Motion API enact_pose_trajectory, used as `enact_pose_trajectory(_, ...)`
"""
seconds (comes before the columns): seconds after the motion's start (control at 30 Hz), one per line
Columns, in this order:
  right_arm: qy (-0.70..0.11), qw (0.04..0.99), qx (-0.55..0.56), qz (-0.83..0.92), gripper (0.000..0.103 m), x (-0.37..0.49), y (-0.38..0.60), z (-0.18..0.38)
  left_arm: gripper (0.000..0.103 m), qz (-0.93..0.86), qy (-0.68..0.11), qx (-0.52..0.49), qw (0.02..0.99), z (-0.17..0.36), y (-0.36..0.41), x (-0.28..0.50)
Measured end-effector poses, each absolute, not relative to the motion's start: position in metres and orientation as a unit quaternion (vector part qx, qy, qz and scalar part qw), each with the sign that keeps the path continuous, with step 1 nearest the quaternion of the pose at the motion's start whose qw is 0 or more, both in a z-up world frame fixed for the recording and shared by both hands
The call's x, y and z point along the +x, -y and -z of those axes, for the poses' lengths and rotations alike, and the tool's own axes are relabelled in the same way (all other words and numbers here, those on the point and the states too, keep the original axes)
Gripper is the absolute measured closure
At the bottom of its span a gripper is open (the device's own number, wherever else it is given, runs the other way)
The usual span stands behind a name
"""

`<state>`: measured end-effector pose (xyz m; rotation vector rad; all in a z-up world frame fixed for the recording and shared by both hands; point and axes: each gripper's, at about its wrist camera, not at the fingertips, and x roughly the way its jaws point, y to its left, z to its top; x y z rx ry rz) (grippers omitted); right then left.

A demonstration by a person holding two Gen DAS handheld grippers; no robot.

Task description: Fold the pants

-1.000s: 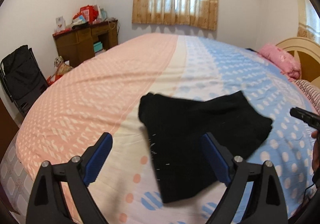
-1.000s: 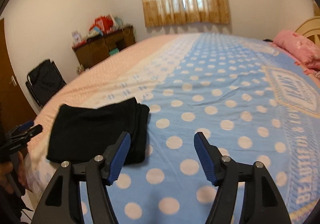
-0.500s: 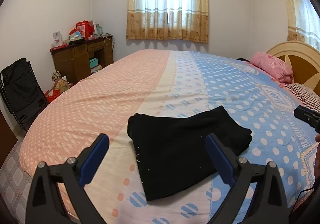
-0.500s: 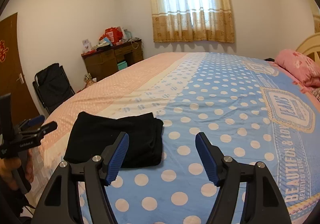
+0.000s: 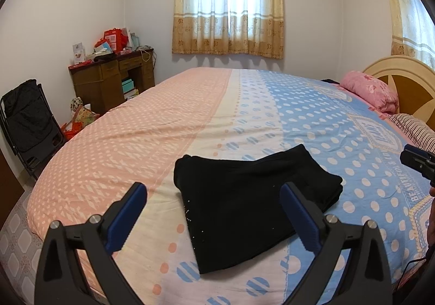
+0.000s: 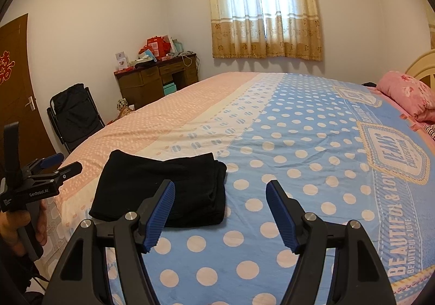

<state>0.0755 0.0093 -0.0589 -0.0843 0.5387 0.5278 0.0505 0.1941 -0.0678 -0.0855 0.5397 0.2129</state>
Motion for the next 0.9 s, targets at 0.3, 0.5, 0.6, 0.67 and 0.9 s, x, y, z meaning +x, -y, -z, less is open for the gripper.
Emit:
enact_pose_trajectory(0.3, -0.263, 0.929, -0.041, -0.257, 0.032, 0.0754, -0.0097, 0.0592, 0.002, -0.106, -0.267, -0.042, 0.957, 0.0681, -0.1939, 0.0505)
enact_pose_trajectory(0.5, -0.264, 0.929, -0.041, -0.257, 0.031, 0.0755, -0.0099, 0.0595, 0.002, -0.106, -0.267, -0.042, 0.957, 0.0686, -0.1944, 0.0505)
enact_pose_trajectory(0.6, -0.264, 0.929, -0.041, -0.258, 0.031, 0.0756, -0.0096, 0.0593, 0.002, -0.106, -0.267, -0.042, 0.957, 0.0685, -0.1944, 0.0506)
enact_pose_trajectory(0.67, -0.264, 0.929, -0.041, -0.257, 0.031, 0.076, -0.0098, 0.0595, 0.002, -0.107, -0.268, -0.041, 0.957, 0.0683, -0.1945, 0.0511)
enact_pose_trajectory(0.9, -0.266, 0.929, -0.04, -0.256, 0.031, 0.0763, -0.0101, 0.0604, 0.002, -0.106, -0.27, -0.04, 0.956, 0.0722, -0.1954, 0.0501)
